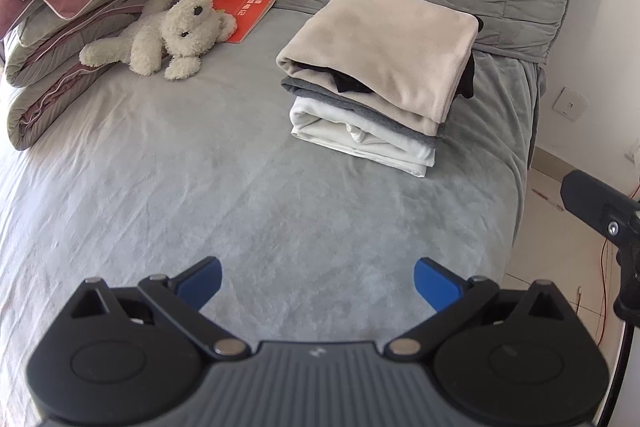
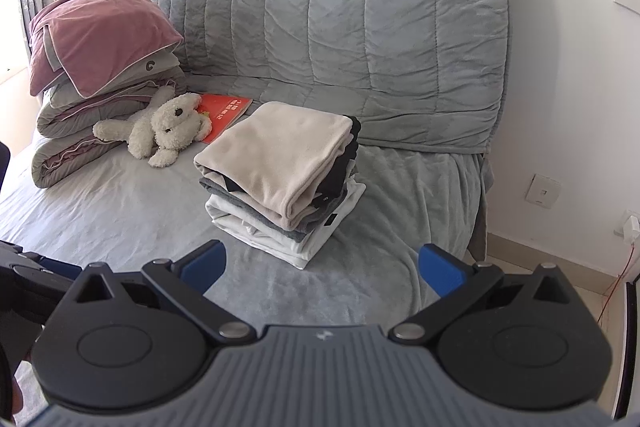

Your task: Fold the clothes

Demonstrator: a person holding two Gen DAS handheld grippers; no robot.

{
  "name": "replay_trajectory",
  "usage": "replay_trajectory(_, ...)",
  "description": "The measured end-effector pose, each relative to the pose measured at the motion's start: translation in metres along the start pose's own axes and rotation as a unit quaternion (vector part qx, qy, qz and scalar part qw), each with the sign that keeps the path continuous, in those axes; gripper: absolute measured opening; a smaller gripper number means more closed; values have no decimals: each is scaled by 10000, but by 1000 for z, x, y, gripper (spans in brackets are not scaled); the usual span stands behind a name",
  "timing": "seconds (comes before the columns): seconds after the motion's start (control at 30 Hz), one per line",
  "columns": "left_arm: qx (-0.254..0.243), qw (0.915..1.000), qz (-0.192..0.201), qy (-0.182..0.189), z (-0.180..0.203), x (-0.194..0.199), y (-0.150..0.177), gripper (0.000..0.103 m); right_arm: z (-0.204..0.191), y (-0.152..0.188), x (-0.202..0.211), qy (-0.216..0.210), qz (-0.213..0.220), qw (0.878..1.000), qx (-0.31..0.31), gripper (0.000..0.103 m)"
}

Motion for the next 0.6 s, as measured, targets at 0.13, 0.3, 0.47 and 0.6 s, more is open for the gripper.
replay_trajectory(0.13, -16, 10000, -4, 0, 2, 0, -2, 102, 0, 0, 0, 6, 2, 10000, -4, 103)
replay_trajectory(0.3, -55, 10000, -7, 3, 5, 0, -3, 102, 3, 0, 0, 21, 4, 10000, -36, 103)
replay_trajectory(0.47, -124, 9999, -20, -9, 8, -1, -3, 102, 4, 1, 0, 19, -13, 10000, -63, 103)
replay_trajectory(0.6, -156, 9999, -31, -34, 10, -1, -4, 102, 5, 1, 1, 15, -13, 10000, -78, 103)
Point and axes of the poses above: each gripper's, at about its wrist camera, not at the fingertips, and x roughly against the way its jaws point, z to its right, y to its underside, the point moved 1 cm from there along -x, roughly the way its jaws point, and after that the axes turned 5 degrees about -y, right-handed, at the moved point
